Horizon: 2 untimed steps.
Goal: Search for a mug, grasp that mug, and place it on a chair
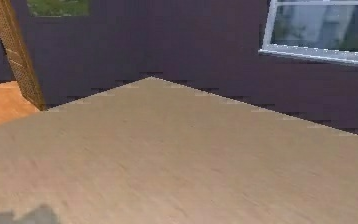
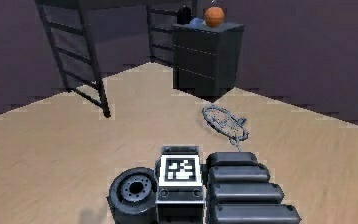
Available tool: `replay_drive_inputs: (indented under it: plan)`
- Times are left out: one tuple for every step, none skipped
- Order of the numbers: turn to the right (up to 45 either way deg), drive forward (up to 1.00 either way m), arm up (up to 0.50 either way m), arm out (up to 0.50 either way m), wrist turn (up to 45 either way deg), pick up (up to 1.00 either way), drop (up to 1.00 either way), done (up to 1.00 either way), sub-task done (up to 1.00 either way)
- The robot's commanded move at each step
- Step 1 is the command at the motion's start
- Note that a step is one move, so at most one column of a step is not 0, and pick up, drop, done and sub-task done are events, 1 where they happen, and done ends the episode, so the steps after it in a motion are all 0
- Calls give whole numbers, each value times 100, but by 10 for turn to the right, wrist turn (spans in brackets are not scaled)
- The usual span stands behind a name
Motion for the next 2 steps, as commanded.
replay_drive_inputs:
  plan:
    - [0,35,0,0,0,0,0,0,0]
    - [-450,0,0,0,0,0,0,0,0]
